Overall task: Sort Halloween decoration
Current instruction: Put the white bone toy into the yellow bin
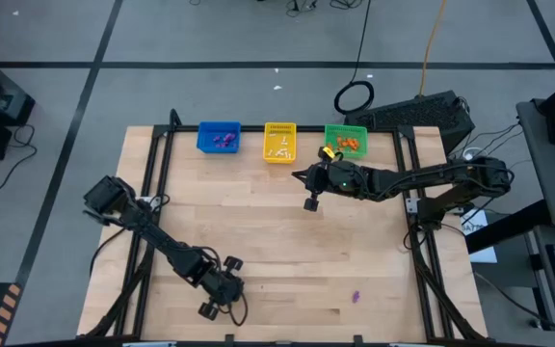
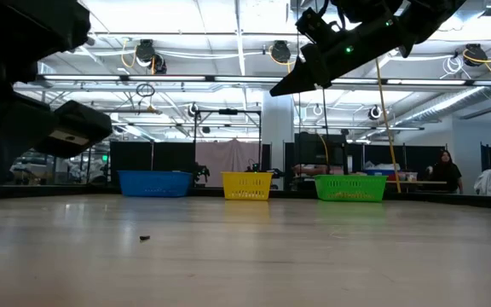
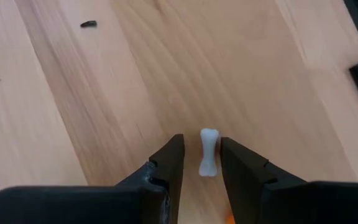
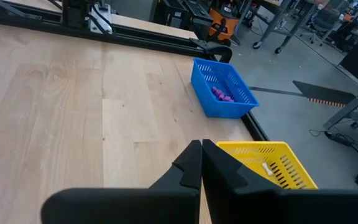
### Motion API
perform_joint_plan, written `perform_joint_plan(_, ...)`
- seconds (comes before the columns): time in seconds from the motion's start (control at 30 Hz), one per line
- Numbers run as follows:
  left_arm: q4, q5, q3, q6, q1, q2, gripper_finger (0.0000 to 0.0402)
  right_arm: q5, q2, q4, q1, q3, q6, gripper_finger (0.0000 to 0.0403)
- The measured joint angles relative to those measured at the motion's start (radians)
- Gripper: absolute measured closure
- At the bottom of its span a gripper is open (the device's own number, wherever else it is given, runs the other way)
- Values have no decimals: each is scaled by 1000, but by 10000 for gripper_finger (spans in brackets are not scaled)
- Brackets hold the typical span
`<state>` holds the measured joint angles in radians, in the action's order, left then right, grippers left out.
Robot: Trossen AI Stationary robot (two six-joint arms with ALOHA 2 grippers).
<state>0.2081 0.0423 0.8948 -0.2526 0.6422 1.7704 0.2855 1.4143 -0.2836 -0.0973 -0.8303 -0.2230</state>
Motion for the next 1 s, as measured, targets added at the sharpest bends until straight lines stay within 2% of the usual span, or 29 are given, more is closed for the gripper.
perform_joint_plan(0.23,15,2,16,-22,0,31,307,0,0,0,0,0,-2,403)
perform_joint_plan(0.53,72,4,29,-24,0,39,394,0,0,-2,0,0,-2,403)
perform_joint_plan(1.0,212,36,75,-31,-86,-14,400,0,0,-3,0,0,1,403)
